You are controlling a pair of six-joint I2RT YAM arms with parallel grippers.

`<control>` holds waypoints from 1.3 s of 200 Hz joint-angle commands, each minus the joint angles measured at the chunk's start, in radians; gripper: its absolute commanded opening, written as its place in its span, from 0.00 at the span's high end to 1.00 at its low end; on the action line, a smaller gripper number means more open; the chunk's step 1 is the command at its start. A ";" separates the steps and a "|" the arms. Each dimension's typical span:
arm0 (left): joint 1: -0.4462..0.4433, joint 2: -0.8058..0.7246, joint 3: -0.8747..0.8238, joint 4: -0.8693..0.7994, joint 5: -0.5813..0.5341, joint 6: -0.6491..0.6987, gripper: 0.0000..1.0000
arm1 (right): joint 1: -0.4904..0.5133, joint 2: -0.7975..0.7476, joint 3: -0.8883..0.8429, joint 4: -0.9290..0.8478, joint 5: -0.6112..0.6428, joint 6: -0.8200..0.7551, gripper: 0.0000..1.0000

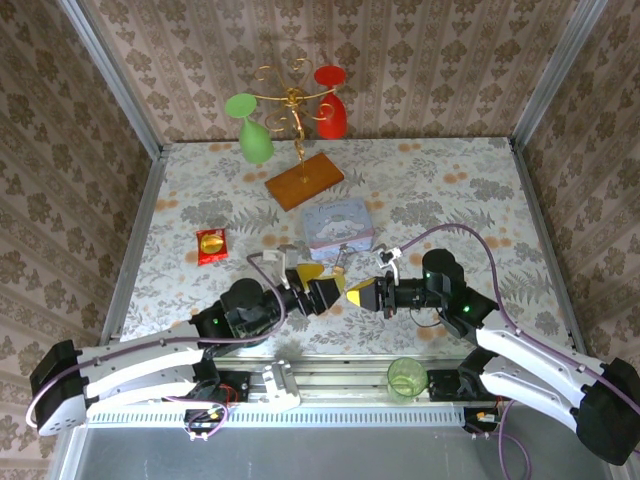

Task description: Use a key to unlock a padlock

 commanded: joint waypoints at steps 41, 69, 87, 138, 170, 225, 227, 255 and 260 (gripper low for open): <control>0.012 0.117 0.085 -0.013 0.113 0.023 0.36 | -0.007 -0.030 -0.020 0.002 0.007 0.000 1.00; 0.013 0.108 0.047 0.090 0.120 -0.010 0.49 | -0.015 -0.029 -0.031 0.034 0.003 0.020 1.00; 0.009 0.113 0.050 0.090 0.142 -0.019 0.49 | -0.021 -0.029 -0.037 0.054 0.005 0.031 1.00; -0.004 0.131 0.030 0.076 0.118 -0.049 0.52 | -0.037 -0.018 -0.039 0.117 0.003 0.056 1.00; -0.012 0.137 0.032 0.061 0.105 -0.039 0.57 | -0.037 -0.002 -0.034 0.113 -0.002 0.058 1.00; -0.015 0.161 0.045 0.047 0.106 -0.043 0.67 | -0.037 -0.003 -0.044 0.136 0.016 0.073 1.00; -0.015 0.161 0.045 0.048 0.106 -0.044 0.68 | -0.037 -0.003 -0.045 0.139 0.017 0.075 1.00; -0.017 0.158 0.038 0.063 0.100 -0.047 0.78 | -0.037 0.007 -0.043 0.134 0.015 0.071 1.00; -0.016 0.158 0.037 0.069 0.102 -0.046 0.80 | -0.037 0.009 -0.044 0.135 0.016 0.072 1.00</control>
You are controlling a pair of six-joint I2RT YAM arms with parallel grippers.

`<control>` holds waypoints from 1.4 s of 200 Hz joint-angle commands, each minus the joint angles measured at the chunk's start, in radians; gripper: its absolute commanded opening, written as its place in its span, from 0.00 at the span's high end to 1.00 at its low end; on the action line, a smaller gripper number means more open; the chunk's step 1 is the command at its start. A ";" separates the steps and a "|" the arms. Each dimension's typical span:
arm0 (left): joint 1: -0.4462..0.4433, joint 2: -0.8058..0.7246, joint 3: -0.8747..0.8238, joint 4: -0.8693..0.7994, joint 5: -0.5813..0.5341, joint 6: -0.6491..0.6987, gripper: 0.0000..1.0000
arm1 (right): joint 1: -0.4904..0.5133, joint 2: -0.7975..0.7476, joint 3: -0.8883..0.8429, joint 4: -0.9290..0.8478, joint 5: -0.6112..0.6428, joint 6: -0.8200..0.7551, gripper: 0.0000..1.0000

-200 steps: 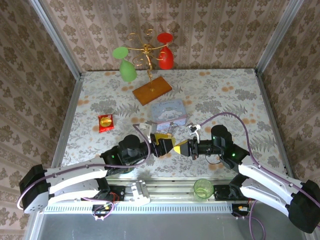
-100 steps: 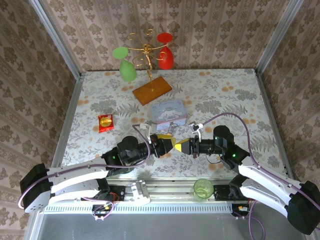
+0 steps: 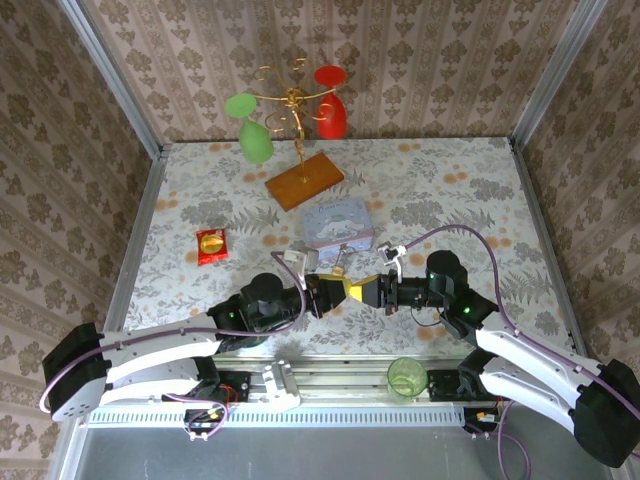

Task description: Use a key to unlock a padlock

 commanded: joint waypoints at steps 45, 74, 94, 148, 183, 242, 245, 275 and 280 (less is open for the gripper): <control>-0.008 0.003 0.011 0.035 0.010 -0.001 1.00 | -0.003 0.010 -0.005 0.034 0.023 0.005 0.97; -0.008 -0.001 0.002 0.055 0.002 -0.011 1.00 | -0.003 0.007 -0.013 0.065 0.009 0.011 0.82; -0.009 0.002 -0.002 0.075 0.002 -0.018 1.00 | -0.003 0.000 -0.024 0.084 0.000 0.017 0.76; -0.008 0.012 -0.005 0.101 -0.003 -0.020 1.00 | -0.002 0.005 -0.032 0.118 -0.013 0.029 0.76; -0.009 0.017 -0.008 0.110 -0.004 -0.026 1.00 | -0.001 -0.003 -0.039 0.138 -0.009 0.035 0.88; -0.007 0.014 -0.014 0.103 -0.013 -0.026 0.86 | -0.003 -0.030 -0.059 0.131 0.007 0.035 1.00; -0.007 0.011 -0.017 0.098 -0.024 -0.026 0.77 | -0.003 -0.032 -0.059 0.122 0.009 0.031 1.00; -0.008 -0.063 -0.035 -0.020 -0.154 -0.027 0.01 | -0.003 -0.054 -0.033 -0.024 0.039 -0.024 1.00; -0.007 -0.078 -0.033 -0.044 -0.174 -0.022 0.00 | -0.002 -0.059 -0.027 -0.059 0.048 -0.039 1.00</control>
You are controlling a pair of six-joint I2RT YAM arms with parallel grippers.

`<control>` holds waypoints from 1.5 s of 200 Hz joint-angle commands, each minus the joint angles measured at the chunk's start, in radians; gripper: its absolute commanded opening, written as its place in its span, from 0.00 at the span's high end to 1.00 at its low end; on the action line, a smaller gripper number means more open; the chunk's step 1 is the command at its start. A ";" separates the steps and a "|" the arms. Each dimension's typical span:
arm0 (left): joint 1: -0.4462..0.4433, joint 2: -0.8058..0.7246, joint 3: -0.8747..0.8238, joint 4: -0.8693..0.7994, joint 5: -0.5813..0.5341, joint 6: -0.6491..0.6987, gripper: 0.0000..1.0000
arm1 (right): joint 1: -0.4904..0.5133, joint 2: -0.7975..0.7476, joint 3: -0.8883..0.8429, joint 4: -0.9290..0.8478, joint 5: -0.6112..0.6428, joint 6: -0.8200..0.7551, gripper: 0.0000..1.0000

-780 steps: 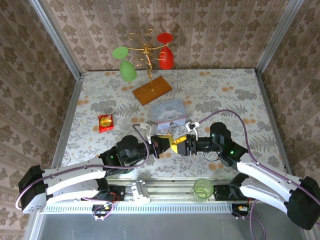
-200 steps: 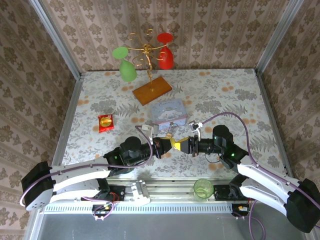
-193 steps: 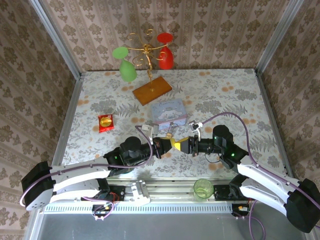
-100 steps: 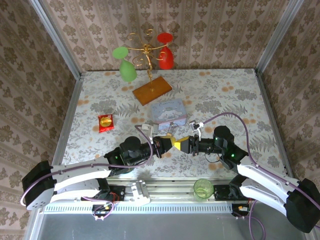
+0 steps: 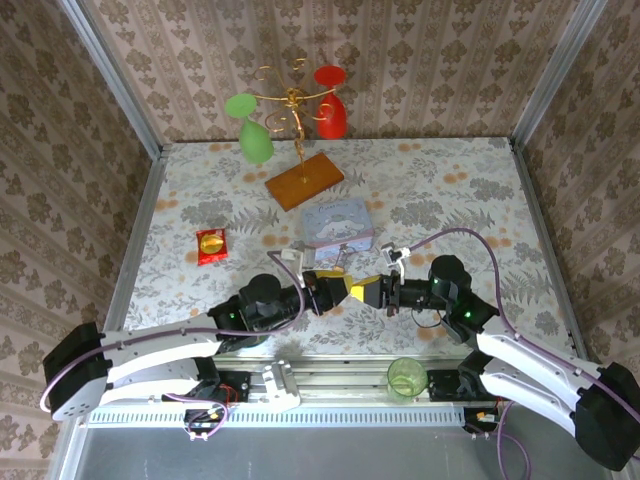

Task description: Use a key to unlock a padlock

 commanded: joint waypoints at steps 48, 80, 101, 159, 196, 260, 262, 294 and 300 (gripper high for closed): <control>0.062 -0.057 0.122 -0.462 -0.157 0.113 0.00 | -0.025 0.035 0.080 -0.434 0.206 -0.142 1.00; 0.156 0.073 0.129 -0.432 -0.046 0.138 0.00 | -0.055 0.115 0.089 -0.508 0.370 -0.104 1.00; 0.213 0.209 0.122 -0.316 0.062 0.119 0.00 | -0.085 0.169 0.093 -0.533 0.432 -0.091 1.00; 0.254 0.565 0.295 -0.273 0.103 0.171 0.14 | -0.101 0.211 0.099 -0.519 0.432 -0.106 1.00; 0.271 0.657 0.363 -0.278 0.098 0.187 0.16 | -0.116 0.189 0.096 -0.539 0.425 -0.118 1.00; 0.291 0.753 0.381 -0.246 0.088 0.192 0.22 | -0.155 0.173 0.092 -0.546 0.383 -0.131 1.00; 0.289 0.754 0.383 -0.252 0.082 0.196 0.23 | -0.157 0.172 0.091 -0.546 0.383 -0.131 1.00; 0.280 0.766 0.392 -0.257 0.035 0.223 0.27 | -0.171 0.166 0.093 -0.557 0.376 -0.138 1.00; 0.281 0.777 0.394 -0.244 0.045 0.219 0.30 | -0.174 0.166 0.091 -0.557 0.374 -0.139 1.00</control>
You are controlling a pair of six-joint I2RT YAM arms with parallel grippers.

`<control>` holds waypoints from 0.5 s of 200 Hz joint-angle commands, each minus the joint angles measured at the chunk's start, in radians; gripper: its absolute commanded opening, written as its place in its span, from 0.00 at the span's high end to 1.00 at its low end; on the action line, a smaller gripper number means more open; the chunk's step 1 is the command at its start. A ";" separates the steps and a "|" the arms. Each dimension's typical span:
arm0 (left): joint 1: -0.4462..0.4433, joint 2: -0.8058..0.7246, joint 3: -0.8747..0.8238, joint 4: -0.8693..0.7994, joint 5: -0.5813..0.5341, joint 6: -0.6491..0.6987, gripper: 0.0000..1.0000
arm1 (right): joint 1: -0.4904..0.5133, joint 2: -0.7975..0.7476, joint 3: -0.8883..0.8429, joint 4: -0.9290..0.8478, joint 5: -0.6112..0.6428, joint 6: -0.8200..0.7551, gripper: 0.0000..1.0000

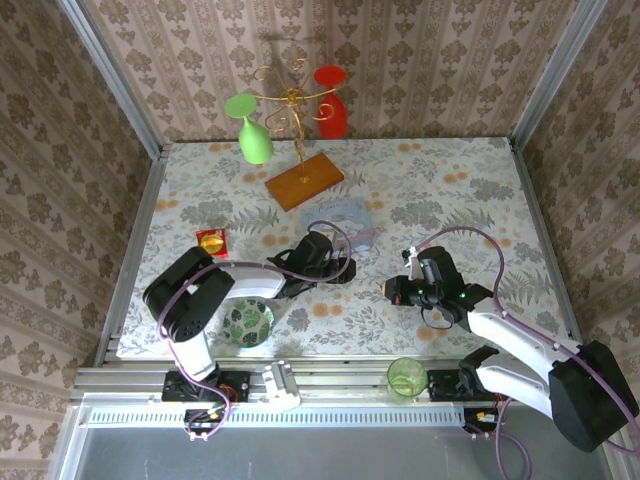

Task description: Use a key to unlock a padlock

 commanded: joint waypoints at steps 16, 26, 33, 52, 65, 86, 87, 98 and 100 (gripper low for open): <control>-0.001 0.057 0.029 0.058 0.002 0.015 0.36 | -0.018 -0.015 0.019 -0.029 -0.022 -0.028 1.00; 0.002 0.071 0.014 0.110 0.007 -0.006 0.39 | -0.021 -0.018 0.019 -0.032 -0.023 -0.029 1.00; 0.001 0.076 0.009 0.132 0.008 -0.013 0.43 | -0.025 -0.020 0.019 -0.035 -0.025 -0.030 1.00; -0.007 0.080 0.031 0.096 -0.017 -0.006 0.46 | -0.032 -0.037 0.015 -0.049 -0.027 -0.032 1.00; -0.016 0.085 0.040 0.088 -0.033 -0.006 0.46 | -0.038 -0.051 0.009 -0.054 -0.027 -0.035 1.00; -0.016 0.099 0.037 0.112 -0.030 -0.030 0.51 | -0.052 -0.068 -0.005 -0.058 -0.030 -0.033 1.00; -0.017 0.100 0.037 0.112 -0.031 -0.031 0.51 | -0.052 -0.069 -0.006 -0.057 -0.030 -0.033 1.00; -0.022 0.096 0.028 0.122 -0.048 -0.043 0.57 | -0.057 -0.074 -0.011 -0.056 -0.034 -0.032 1.00; -0.025 0.095 0.027 0.124 -0.051 -0.043 0.57 | -0.057 -0.075 -0.013 -0.056 -0.034 -0.032 1.00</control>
